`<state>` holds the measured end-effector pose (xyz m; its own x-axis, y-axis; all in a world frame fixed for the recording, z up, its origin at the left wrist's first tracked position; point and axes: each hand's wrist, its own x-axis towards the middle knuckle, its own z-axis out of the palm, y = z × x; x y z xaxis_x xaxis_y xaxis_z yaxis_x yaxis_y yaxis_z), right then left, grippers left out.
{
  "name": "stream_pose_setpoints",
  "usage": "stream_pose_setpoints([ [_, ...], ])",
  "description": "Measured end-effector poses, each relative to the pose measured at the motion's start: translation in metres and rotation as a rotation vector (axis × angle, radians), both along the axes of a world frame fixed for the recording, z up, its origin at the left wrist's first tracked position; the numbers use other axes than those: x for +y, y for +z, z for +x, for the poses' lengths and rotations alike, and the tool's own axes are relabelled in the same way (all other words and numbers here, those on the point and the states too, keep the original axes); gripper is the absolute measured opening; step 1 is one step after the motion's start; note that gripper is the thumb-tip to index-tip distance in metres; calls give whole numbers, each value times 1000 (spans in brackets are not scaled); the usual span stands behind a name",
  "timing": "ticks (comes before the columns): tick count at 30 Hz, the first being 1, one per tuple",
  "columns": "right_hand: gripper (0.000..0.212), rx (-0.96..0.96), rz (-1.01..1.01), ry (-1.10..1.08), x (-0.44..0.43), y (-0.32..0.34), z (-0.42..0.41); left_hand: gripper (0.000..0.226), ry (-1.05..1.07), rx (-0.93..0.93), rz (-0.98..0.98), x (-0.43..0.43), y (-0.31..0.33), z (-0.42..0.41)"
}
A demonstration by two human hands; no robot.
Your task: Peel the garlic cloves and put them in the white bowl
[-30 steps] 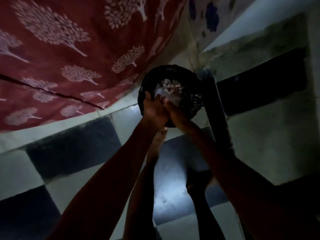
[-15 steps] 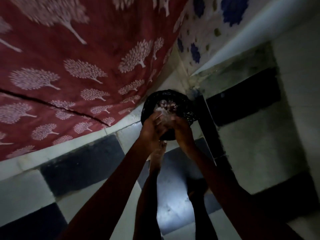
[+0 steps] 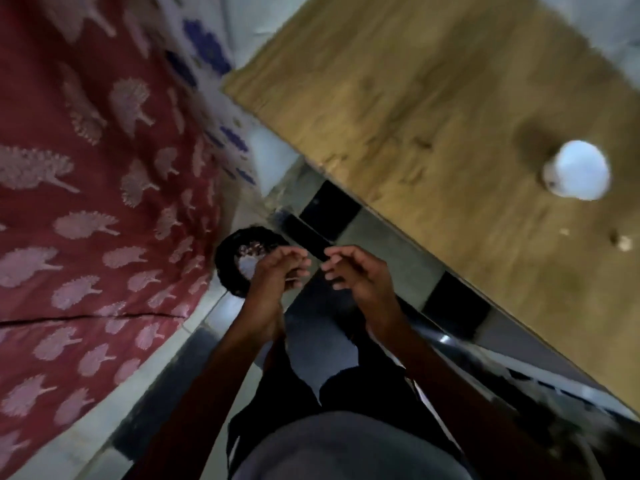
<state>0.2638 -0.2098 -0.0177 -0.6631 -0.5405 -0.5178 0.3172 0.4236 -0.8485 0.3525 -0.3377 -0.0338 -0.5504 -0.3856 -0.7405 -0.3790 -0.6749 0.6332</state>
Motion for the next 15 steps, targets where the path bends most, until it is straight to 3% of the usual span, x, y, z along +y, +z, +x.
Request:
stream_pose_setpoints([
  [6,15,133,-61,-259,116,59,-69,25,-306,122,-201,94,62,-95],
  [15,18,247,-83,-519,286,72,-173,21,-486,225,-286,242,78,-233],
])
